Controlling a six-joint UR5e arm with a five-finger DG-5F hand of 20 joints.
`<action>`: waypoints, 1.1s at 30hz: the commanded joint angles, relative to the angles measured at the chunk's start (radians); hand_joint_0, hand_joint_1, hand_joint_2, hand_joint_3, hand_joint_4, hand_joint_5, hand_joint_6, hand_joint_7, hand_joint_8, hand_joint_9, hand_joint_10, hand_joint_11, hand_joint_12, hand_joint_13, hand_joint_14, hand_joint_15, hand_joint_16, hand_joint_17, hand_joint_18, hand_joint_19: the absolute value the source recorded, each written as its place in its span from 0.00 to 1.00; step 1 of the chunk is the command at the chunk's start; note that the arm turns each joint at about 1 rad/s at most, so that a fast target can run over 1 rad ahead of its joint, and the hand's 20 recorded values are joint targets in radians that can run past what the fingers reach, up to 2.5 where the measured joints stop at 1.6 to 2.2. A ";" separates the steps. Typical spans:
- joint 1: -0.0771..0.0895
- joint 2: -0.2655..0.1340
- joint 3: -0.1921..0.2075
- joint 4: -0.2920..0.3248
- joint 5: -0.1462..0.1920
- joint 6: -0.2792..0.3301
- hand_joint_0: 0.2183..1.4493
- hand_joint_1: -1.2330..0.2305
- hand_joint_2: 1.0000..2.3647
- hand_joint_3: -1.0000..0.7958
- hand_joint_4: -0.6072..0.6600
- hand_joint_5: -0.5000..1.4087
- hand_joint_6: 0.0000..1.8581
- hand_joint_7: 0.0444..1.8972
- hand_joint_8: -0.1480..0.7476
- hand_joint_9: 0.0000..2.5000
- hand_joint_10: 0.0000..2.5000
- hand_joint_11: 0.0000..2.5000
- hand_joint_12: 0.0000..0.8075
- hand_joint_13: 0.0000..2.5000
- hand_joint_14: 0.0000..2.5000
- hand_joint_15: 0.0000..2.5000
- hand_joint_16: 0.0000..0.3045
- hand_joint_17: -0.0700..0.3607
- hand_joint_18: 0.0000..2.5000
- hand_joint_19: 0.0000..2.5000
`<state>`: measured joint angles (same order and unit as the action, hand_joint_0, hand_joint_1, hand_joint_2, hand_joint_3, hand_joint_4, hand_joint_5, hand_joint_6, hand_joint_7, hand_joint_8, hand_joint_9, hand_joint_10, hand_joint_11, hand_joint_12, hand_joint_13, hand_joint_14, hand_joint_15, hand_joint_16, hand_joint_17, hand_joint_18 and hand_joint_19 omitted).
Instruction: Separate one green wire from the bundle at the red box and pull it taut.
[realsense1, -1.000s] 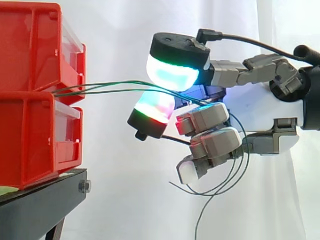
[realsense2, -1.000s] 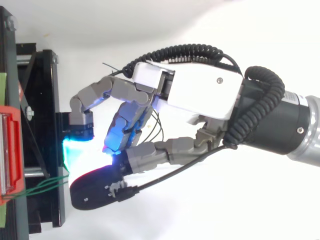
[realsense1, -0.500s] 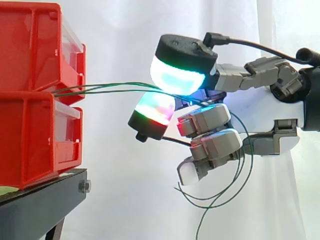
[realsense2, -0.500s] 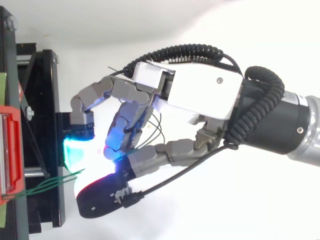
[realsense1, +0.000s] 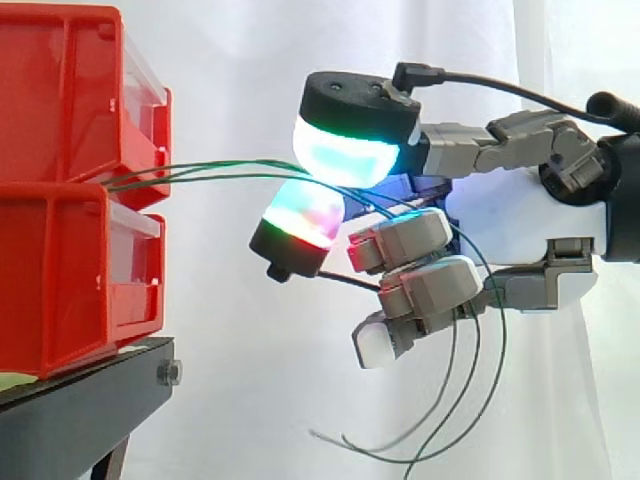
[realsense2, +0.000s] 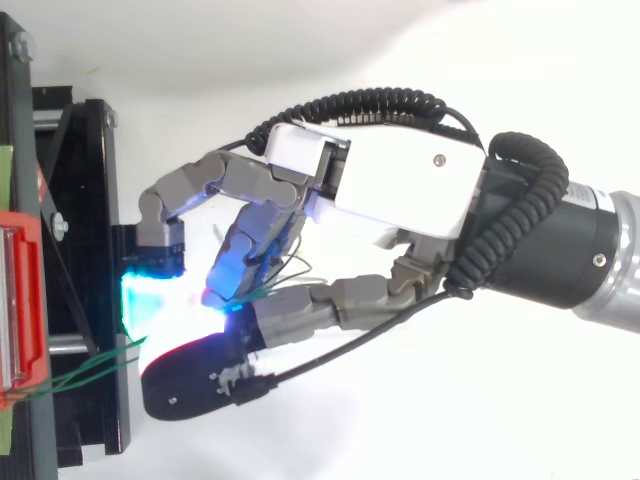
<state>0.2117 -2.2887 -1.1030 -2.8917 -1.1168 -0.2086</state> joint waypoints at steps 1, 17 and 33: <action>0.000 0.000 0.000 0.000 0.000 0.000 0.31 0.44 0.01 0.39 0.61 0.17 0.43 0.52 0.50 0.51 0.02 0.72 0.42 0.55 0.01 0.57 0.18 0.45 0.35 0.22; 0.000 0.000 0.000 0.000 0.000 0.000 0.32 0.35 0.01 0.35 0.60 0.16 0.43 0.54 0.48 0.51 0.02 0.72 0.41 0.55 0.01 0.57 0.18 0.45 0.35 0.22; 0.000 0.000 0.000 0.002 -0.001 0.000 0.32 0.46 0.01 0.34 0.59 0.16 0.45 0.54 0.49 0.51 0.04 0.72 0.41 0.55 0.01 0.57 0.18 0.45 0.35 0.22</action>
<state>0.2116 -2.2886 -1.1035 -2.8902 -1.1183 -0.2086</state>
